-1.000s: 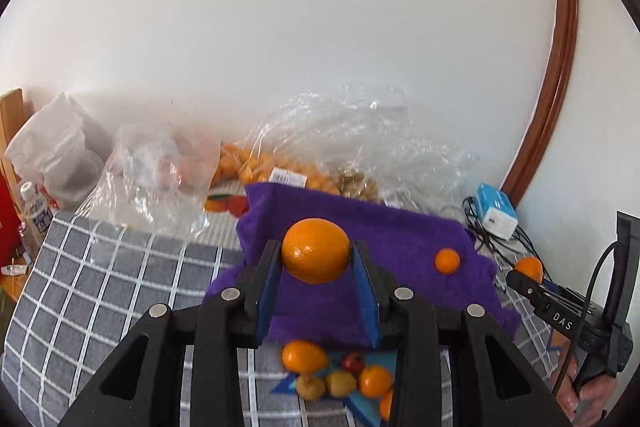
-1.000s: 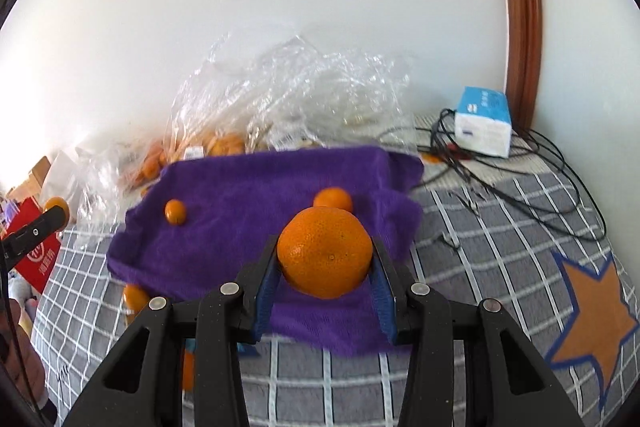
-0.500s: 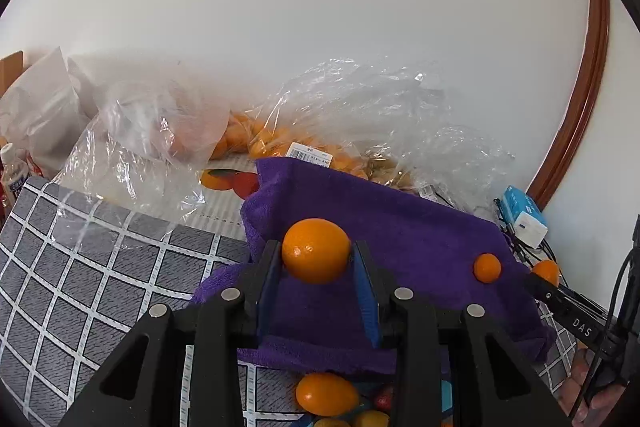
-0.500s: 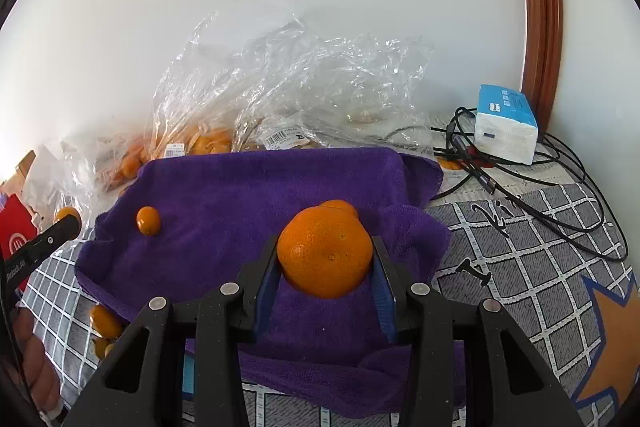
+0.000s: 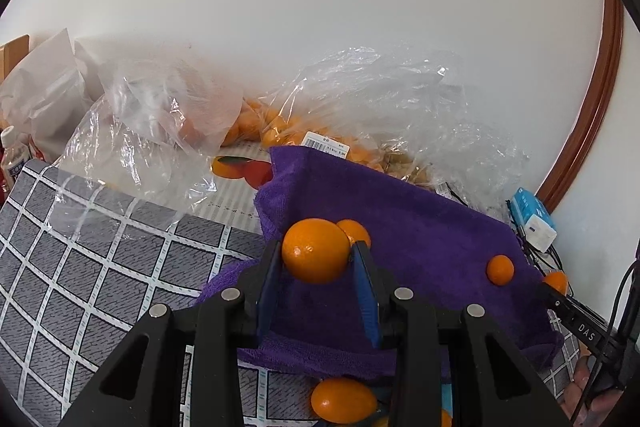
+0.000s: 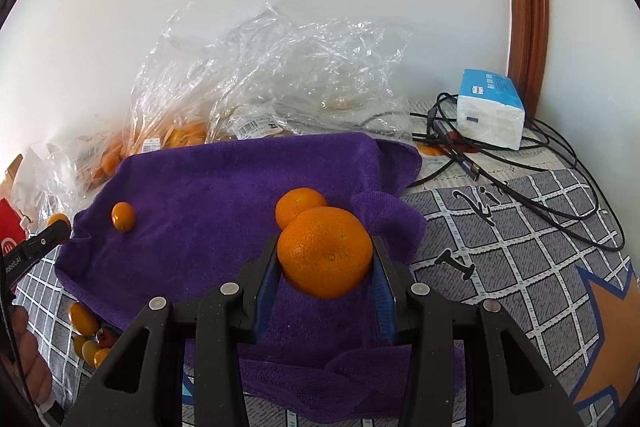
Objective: Organize fruits
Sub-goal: 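Lift both held oranges and carry them over the purple towel, then open the right gripper to set its orange on the towel while the left gripper holds its orange, then lower the right gripper onto a large orange by the blue star and close, then close the left gripper on a yellow-green fruit while the right gripper holds its orange, then carry both held fruits up and over onto the purple towel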
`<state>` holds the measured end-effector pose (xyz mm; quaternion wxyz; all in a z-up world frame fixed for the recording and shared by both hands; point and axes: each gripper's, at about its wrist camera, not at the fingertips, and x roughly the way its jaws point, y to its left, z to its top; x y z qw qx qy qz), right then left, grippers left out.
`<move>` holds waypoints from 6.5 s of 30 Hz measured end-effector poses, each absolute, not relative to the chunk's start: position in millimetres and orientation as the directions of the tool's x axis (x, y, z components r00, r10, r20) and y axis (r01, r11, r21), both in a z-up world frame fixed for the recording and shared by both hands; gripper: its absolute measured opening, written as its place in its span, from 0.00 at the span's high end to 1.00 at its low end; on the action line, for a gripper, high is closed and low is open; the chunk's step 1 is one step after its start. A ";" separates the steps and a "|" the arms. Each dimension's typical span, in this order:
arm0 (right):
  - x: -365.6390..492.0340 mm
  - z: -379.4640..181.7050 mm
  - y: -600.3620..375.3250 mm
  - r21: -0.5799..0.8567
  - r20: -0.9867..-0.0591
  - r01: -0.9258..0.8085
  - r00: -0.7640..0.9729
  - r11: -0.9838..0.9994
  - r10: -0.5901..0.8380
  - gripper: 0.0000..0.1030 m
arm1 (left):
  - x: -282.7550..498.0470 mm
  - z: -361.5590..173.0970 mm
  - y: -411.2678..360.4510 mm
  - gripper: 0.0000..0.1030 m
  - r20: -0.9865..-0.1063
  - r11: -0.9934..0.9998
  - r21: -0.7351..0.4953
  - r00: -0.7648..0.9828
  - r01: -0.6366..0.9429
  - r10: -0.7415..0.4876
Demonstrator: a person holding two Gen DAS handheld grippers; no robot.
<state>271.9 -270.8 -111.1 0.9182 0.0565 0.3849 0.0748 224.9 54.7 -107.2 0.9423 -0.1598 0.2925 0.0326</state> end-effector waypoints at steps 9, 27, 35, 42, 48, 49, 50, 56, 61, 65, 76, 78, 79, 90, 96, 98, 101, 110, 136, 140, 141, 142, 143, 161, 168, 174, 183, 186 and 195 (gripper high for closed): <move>272.6 -112.9 -272.9 0.156 -0.700 -0.084 0.693 0.984 0.170 0.59 | 225.2 -106.5 72.3 0.67 -0.551 0.930 -0.324 0.834 -0.174 -0.036; 282.3 -140.5 -239.1 0.108 -0.756 -0.140 0.631 0.984 0.173 0.59 | 241.4 -128.2 29.3 0.67 -0.626 0.974 -0.208 0.777 -0.093 -0.059; 282.8 -143.0 -239.5 0.106 -0.760 -0.146 0.626 0.984 0.175 0.59 | 245.6 -134.6 31.2 0.67 -0.647 0.976 -0.181 0.762 -0.121 -0.026; 280.0 -141.7 -236.2 0.087 -0.760 -0.161 0.627 0.983 0.170 0.49 | 244.9 -134.5 32.7 0.67 -0.647 0.976 -0.174 0.763 -0.131 -0.013; 269.0 -131.6 -231.7 0.043 -0.720 -0.171 0.678 0.984 0.149 0.27 | 243.8 -131.2 32.5 0.55 -0.642 0.975 -0.175 0.767 -0.135 -0.009; 267.4 -129.1 -231.9 0.035 -0.712 -0.166 0.688 0.985 0.141 0.26 | 241.9 -129.1 33.2 0.53 -0.632 0.975 -0.181 0.775 -0.133 -0.011; 266.0 -127.0 -232.5 0.033 -0.707 -0.160 0.694 0.987 0.136 0.25 | 239.9 -126.7 33.7 0.51 -0.621 0.974 -0.184 0.784 -0.131 -0.012; 257.6 -112.9 -240.1 0.066 -0.677 -0.136 0.722 0.989 0.144 0.24 | 231.4 -115.8 36.9 0.47 -0.576 0.971 -0.196 0.817 -0.137 -0.001; 244.1 -88.1 -243.4 0.078 -0.659 -0.110 0.740 0.991 0.133 0.24 | 222.1 -102.4 39.0 0.47 -0.546 0.969 -0.203 0.838 -0.141 0.007; 223.1 -75.6 -241.5 0.015 -0.654 -0.097 0.752 0.995 0.083 0.24 | 210.7 -83.0 41.1 0.47 -0.519 0.963 -0.236 0.855 -0.126 -0.015; 171.8 -81.5 -234.8 0.021 -0.714 -0.144 0.690 0.989 0.116 0.24 | 147.5 -88.1 50.0 0.47 -0.606 0.979 -0.178 0.795 -0.101 -0.028; 164.4 -86.0 -231.1 0.033 -0.722 -0.156 0.679 0.987 0.132 0.24 | 139.3 -97.5 54.4 0.47 -0.623 0.981 -0.155 0.782 -0.112 -0.009; 161.3 -88.2 -228.5 0.037 -0.727 -0.163 0.673 0.986 0.138 0.24 | 133.8 -103.4 56.2 0.47 -0.634 0.983 -0.138 0.773 -0.122 0.007; 131.7 -103.6 -205.7 0.026 -0.742 -0.246 0.645 0.969 0.183 0.25 | 110.5 -139.7 64.5 0.47 -0.690 0.978 -0.149 0.724 -0.145 0.002; 129.5 -109.5 -202.1 0.067 -0.758 -0.253 0.617 0.965 0.214 0.28 | 109.2 -148.0 85.1 0.46 -0.699 0.947 -0.244 0.715 -0.207 -0.024; 130.2 -110.7 -198.0 0.071 -0.760 -0.262 0.611 0.962 0.223 0.31 | 107.3 -148.4 87.9 0.46 -0.692 0.940 -0.259 0.722 -0.222 -0.020; 130.2 -112.9 -189.4 0.103 -0.763 -0.290 0.591 0.951 0.263 0.33 | 106.6 -149.1 86.9 0.46 -0.691 0.941 -0.261 0.723 -0.217 -0.025; 141.8 -122.6 -153.2 0.127 -0.774 -0.370 0.544 0.920 0.326 0.34 | 110.2 -150.4 87.8 0.46 -0.711 0.945 -0.244 0.703 -0.218 -0.021; 162.0 -121.8 -243.8 0.098 -0.753 -0.196 0.627 0.976 0.202 0.59 | 146.2 -136.1 39.5 0.56 -0.743 0.952 -0.298 0.644 -0.073 -0.183; 164.8 -127.4 -250.1 0.110 -0.744 -0.183 0.637 0.977 0.203 0.59 | 155.2 -139.1 30.4 0.63 -0.751 0.962 -0.267 0.638 -0.055 -0.172; 165.4 -129.7 -251.4 0.121 -0.747 -0.180 0.632 0.976 0.209 0.59 | 157.5 -141.5 28.6 0.66 -0.756 0.963 -0.264 0.631 -0.055 -0.171; 166.7 -131.8 -251.6 0.130 -0.753 -0.179 0.622 0.975 0.214 0.59 | 159.1 -143.1 27.7 0.67 -0.757 0.960 -0.275 0.628 -0.052 -0.183; 167.6 -132.9 -253.1 0.143 -0.757 -0.179 0.614 0.973 0.224 0.59 | 160.8 -145.4 27.1 0.67 -0.757 0.956 -0.290 0.623 -0.049 -0.198; 171.9 -139.0 -256.6 0.181 -0.776 -0.171 0.581 0.969 0.247 0.59 | 138.9 -151.0 33.4 0.74 -0.750 0.990 -0.139 0.656 -0.035 -0.082; 173.2 -142.4 -253.3 0.161 -0.794 -0.175 0.562 0.971 0.233 0.59 | 139.7 -151.4 38.3 0.68 -0.736 0.979 -0.200 0.664 -0.034 -0.127; 173.5 -142.7 -247.3 0.121 -0.803 -0.189 0.558 0.975 0.208 0.56 | 137.6 -152.6 40.5 0.67 -0.732 0.974 -0.222 0.667 -0.044 -0.137; 172.3 -141.9 -245.6 0.099 -0.804 -0.191 0.563 0.977 0.192 0.57 | 138.1 -152.6 39.2 0.77 -0.722 0.971 -0.239 0.673 -0.022 -0.162; 172.6 -141.6 -248.4 0.121 -0.798 -0.186 0.565 0.975 0.207 0.59 | 133.2 -149.4 41.4 0.77 -0.700 0.969 -0.246 0.697 -0.027 -0.158; 166.1 -134.4 -256.2 0.170 -0.759 -0.193 0.600 0.966 0.253 0.59 | 120.4 -138.5 49.9 0.77 -0.633 0.964 -0.258 0.764 -0.058 -0.123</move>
